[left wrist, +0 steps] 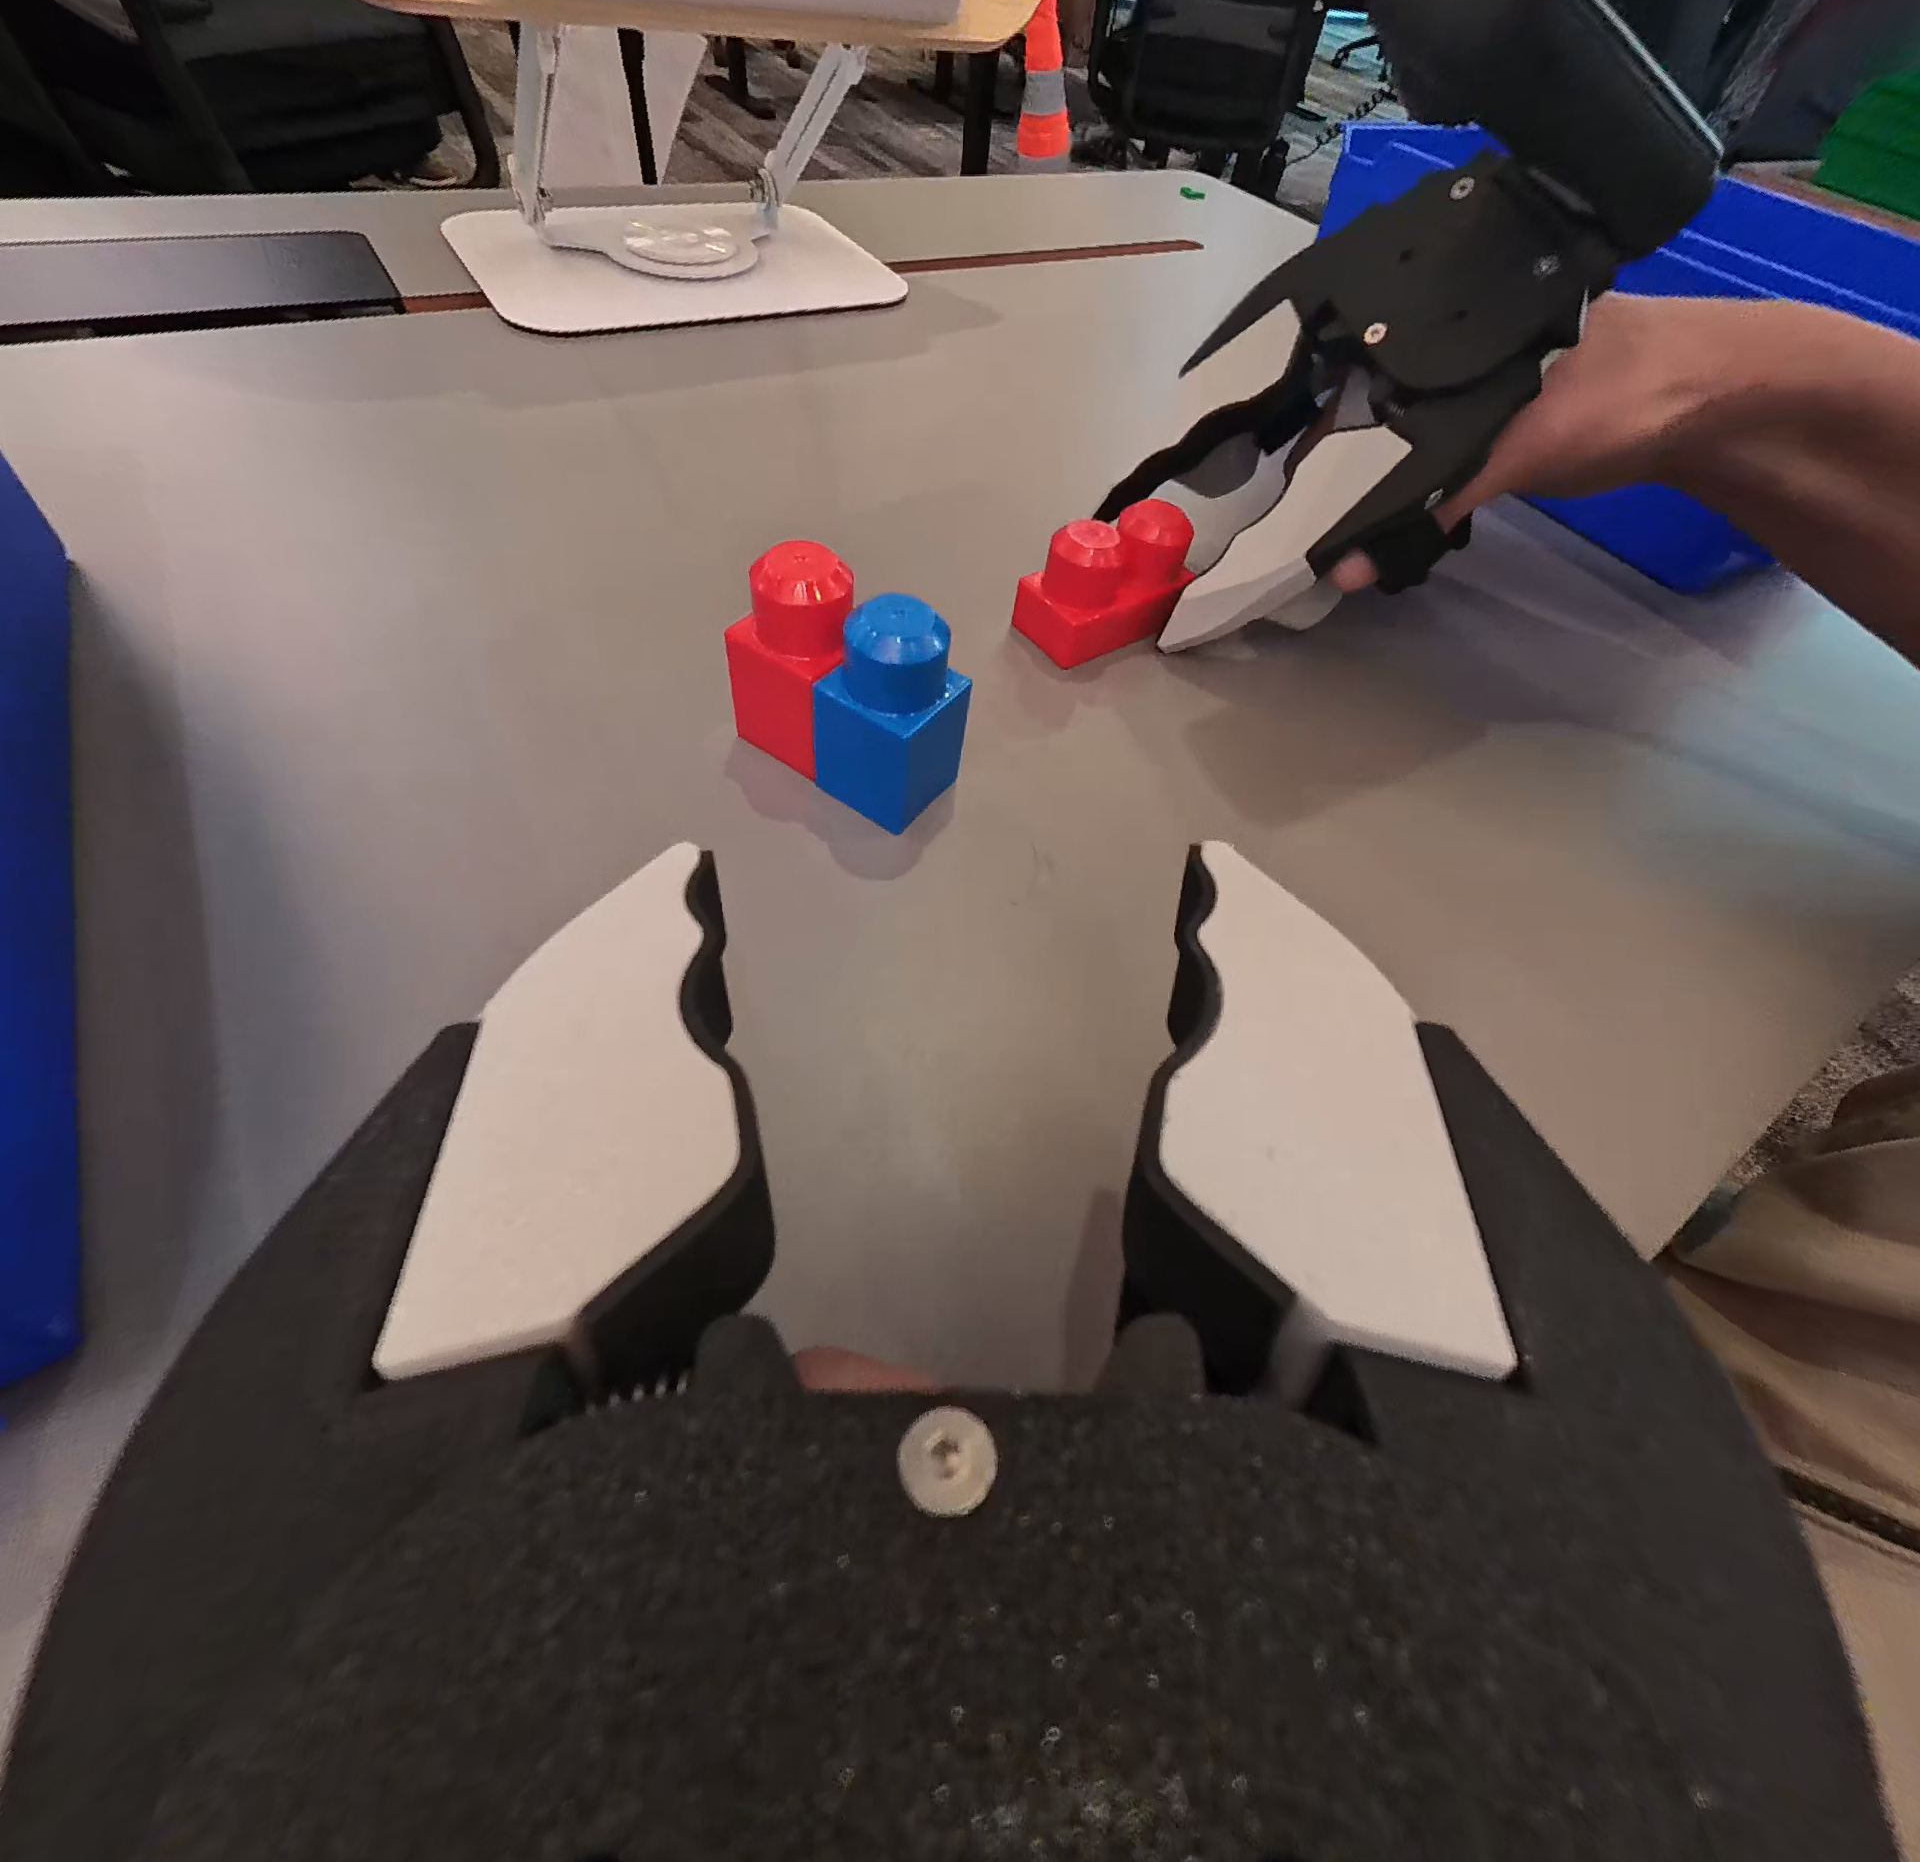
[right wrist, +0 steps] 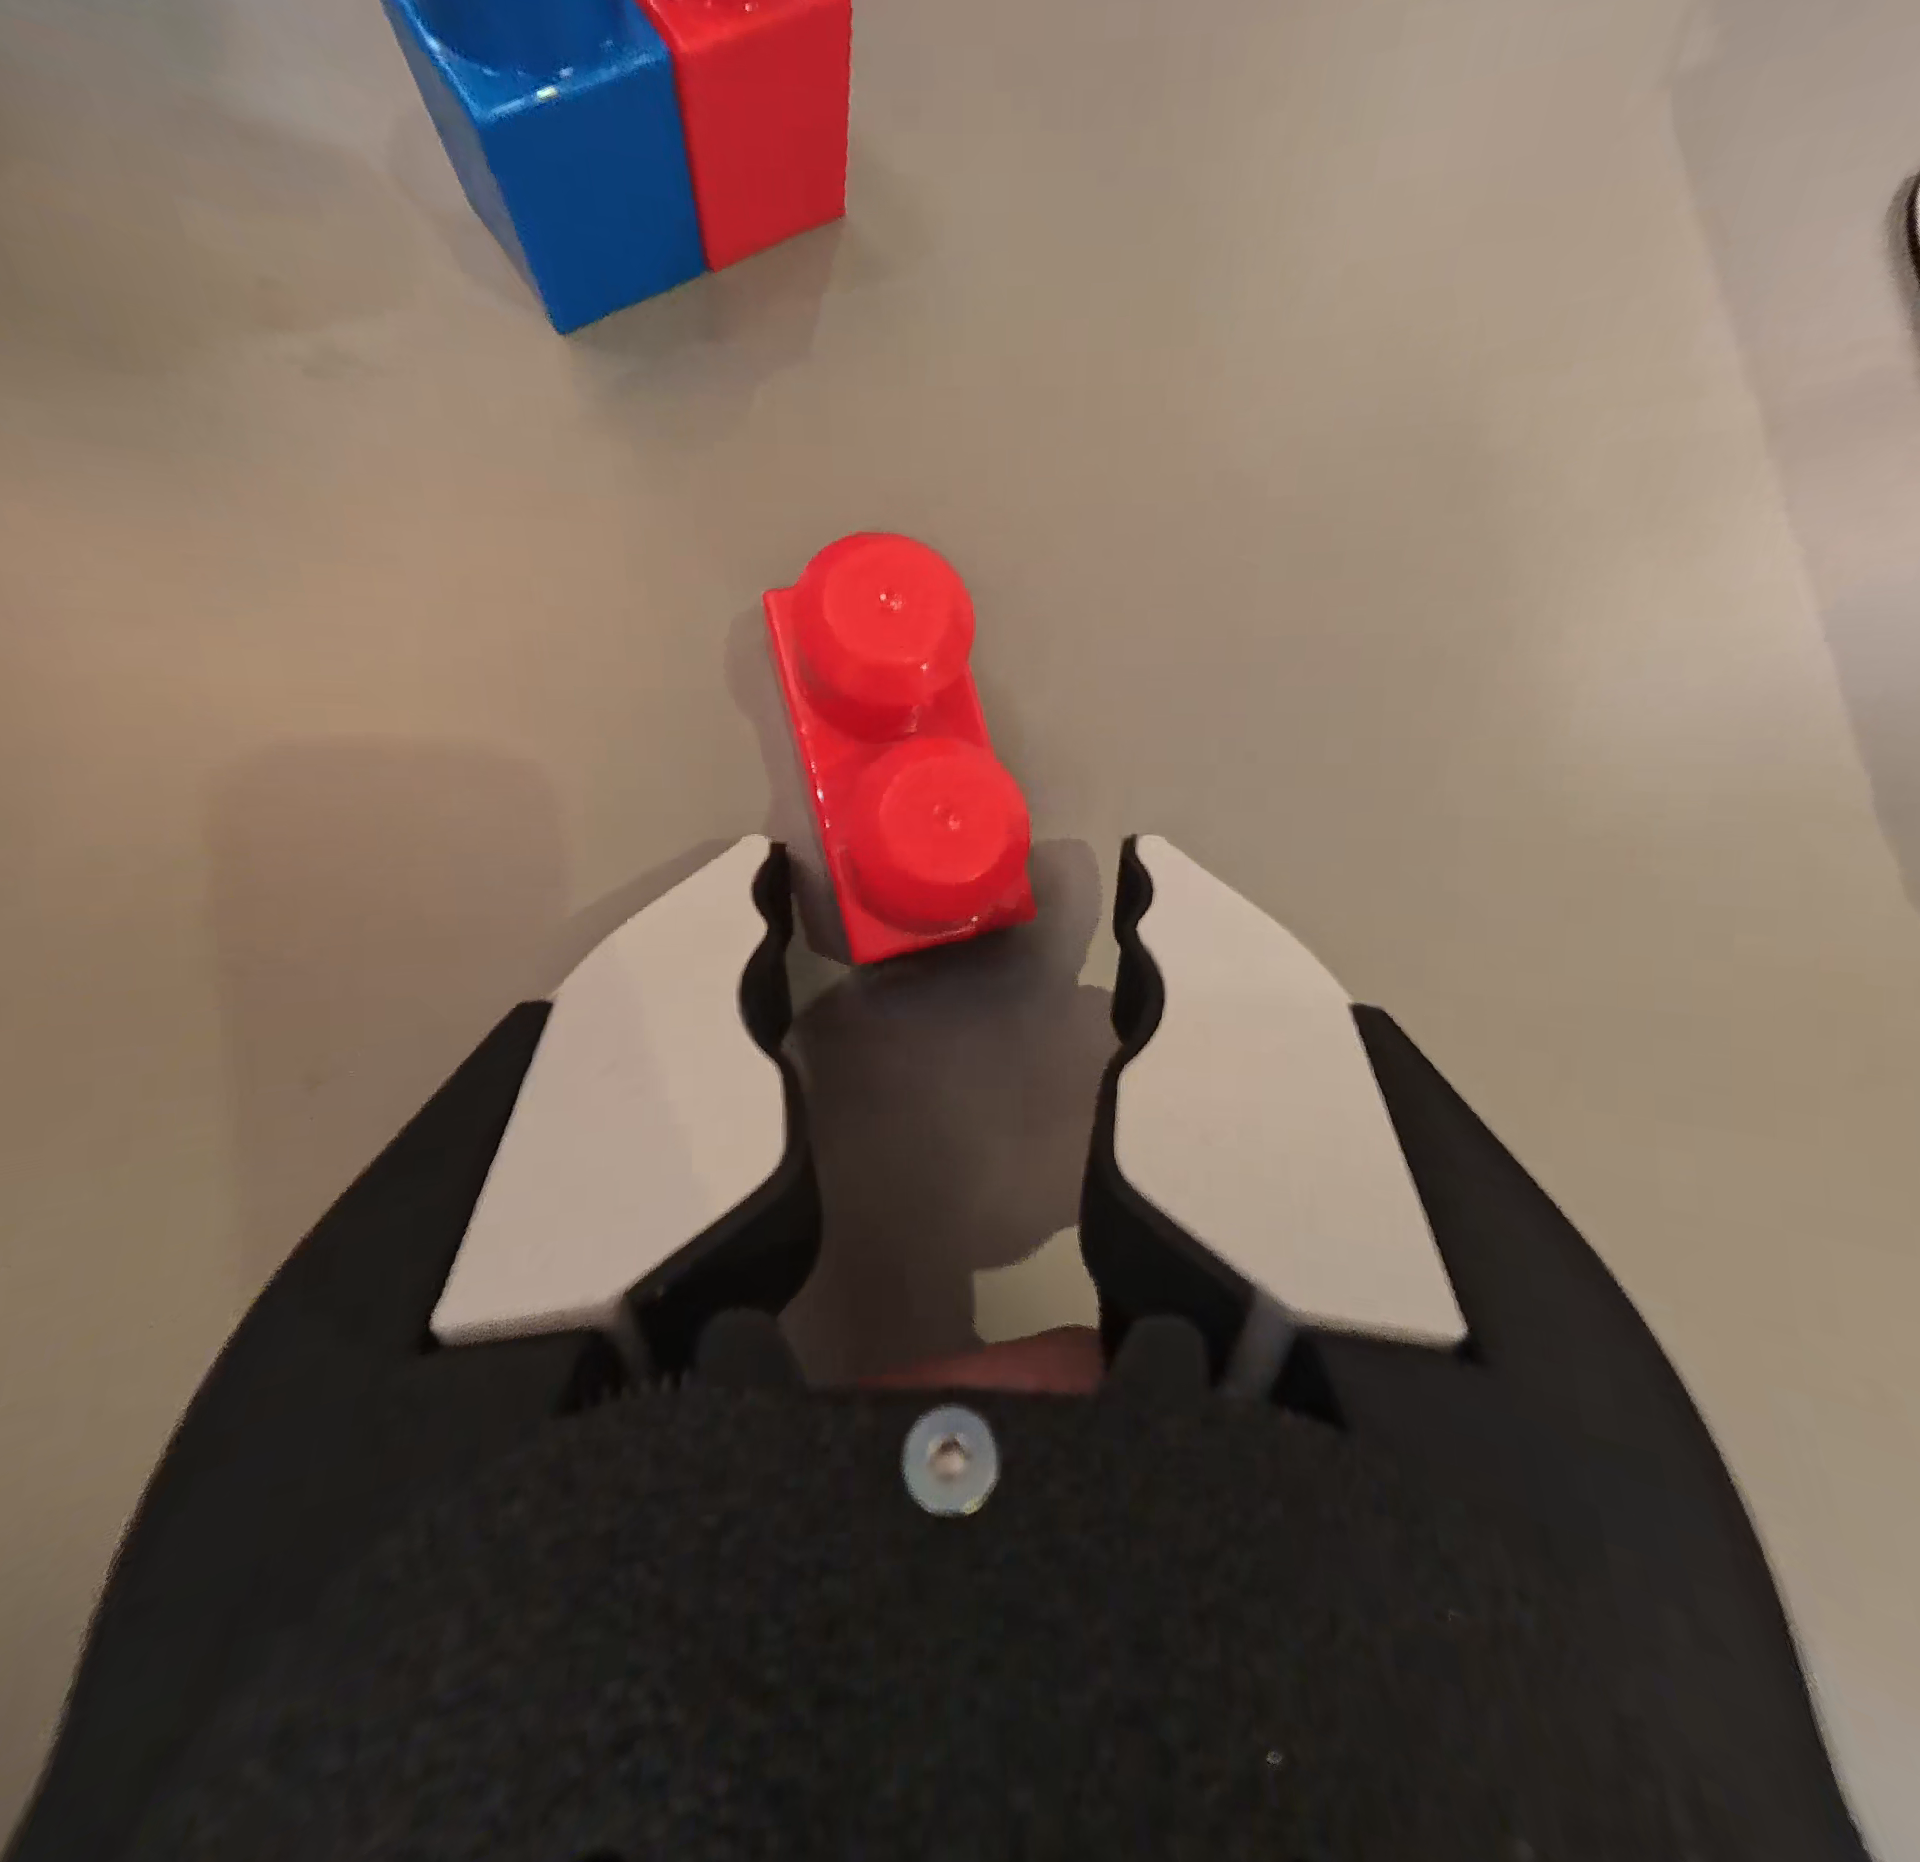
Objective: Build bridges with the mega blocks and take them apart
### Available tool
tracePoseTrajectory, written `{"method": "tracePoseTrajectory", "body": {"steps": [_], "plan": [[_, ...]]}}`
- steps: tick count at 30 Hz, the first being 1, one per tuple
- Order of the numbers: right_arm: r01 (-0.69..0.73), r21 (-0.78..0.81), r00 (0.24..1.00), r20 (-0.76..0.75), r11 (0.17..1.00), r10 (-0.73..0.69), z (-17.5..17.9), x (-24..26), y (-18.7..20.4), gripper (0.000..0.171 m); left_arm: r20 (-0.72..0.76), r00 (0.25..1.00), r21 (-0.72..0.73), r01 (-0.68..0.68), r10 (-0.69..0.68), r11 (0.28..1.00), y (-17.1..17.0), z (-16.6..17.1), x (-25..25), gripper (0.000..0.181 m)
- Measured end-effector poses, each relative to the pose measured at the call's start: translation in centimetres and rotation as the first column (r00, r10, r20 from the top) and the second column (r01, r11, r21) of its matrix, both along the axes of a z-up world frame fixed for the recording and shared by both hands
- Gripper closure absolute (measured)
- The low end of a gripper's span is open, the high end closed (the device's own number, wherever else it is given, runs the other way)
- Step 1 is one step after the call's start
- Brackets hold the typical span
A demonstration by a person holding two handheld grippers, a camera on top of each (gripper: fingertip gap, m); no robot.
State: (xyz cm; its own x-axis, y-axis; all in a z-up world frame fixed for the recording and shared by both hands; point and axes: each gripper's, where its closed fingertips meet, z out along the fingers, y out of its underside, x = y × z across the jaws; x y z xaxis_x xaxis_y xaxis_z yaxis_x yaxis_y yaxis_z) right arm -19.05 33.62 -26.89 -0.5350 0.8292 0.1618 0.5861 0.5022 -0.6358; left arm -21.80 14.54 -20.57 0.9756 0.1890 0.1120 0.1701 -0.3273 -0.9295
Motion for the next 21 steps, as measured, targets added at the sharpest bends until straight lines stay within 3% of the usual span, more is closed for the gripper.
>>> {"method": "tracePoseTrajectory", "body": {"steps": [6, 12, 15, 21], "plan": [[-0.076, 0.035, 0.992, 0.106, 0.997, 0.072, 0.1, -0.1, -0.9, 0.111, 0.004, 1.000, -0.027, 0.004, -0.004, 1.000, 0.2, -0.4, 0.0, 0.098], [-0.173, 0.131, 0.944, 0.305, 0.976, 0.127, -0.3, -0.6, -1.1, 0.116, 0.002, 1.000, -0.022, 0.004, -0.004, 1.000, 0.2, -0.3, 0.1, 0.098], [-0.209, 0.076, 0.900, 0.405, 0.975, 0.161, -0.6, -0.2, -1.7, 0.132, 0.000, 1.000, -0.013, 0.003, -0.003, 1.000, 0.1, -0.2, 0.1, 0.099], [-0.186, 0.109, 0.921, 0.365, 0.976, 0.135, -0.3, -0.2, -1.6, 0.136, 0.001, 1.000, -0.009, 0.000, 0.000, 1.000, 0.1, -0.1, 0.0, 0.099]]}}
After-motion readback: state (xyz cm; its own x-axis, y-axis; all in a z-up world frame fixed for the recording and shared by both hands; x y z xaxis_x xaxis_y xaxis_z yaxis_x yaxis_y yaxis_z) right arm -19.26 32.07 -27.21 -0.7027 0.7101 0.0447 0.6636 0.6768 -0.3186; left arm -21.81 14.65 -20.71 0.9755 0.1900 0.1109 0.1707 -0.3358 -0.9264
